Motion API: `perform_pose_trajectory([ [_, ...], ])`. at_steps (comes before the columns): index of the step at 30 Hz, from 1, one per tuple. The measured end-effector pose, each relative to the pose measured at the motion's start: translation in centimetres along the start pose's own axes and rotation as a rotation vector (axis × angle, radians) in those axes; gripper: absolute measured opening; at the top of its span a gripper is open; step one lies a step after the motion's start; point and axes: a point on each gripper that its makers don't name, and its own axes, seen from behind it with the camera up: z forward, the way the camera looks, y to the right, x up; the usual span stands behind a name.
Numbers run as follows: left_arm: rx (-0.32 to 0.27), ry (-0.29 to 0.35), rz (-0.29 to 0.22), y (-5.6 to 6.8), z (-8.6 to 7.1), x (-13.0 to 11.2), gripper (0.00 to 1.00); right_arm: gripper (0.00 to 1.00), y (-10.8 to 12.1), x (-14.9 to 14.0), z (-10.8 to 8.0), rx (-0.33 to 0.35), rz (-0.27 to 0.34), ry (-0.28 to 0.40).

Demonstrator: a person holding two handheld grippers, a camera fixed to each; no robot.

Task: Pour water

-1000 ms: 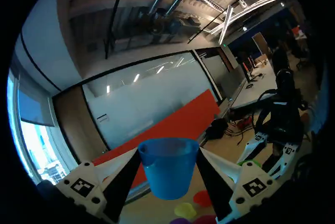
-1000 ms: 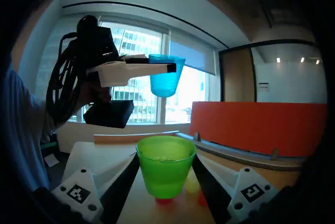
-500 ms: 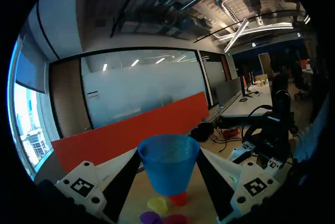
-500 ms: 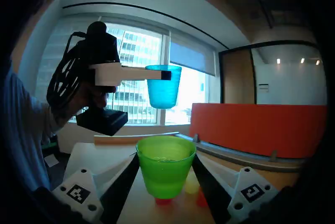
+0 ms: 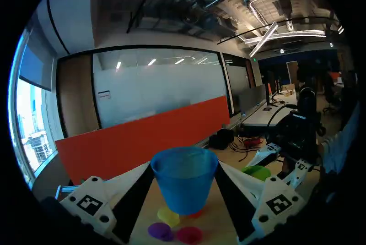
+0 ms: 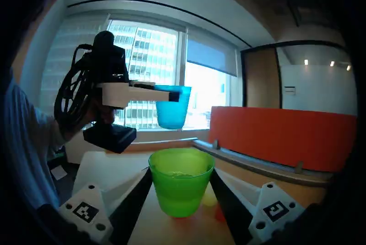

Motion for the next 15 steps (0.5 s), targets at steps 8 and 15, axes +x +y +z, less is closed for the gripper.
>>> perform_pose_trajectory([
  [8, -0.003, -0.032, -0.049, -0.1, -0.6, -3.3, 0.88, 0.88, -0.1, -1.1, -0.8, 0.03, 0.027, -0.067],
  [15, -0.02, -0.071, -0.086, 0.6, -0.8, -6.5, 0.88, 0.89, 0.3, -2.9, -1.5, 0.043, 0.04, -0.137],
])
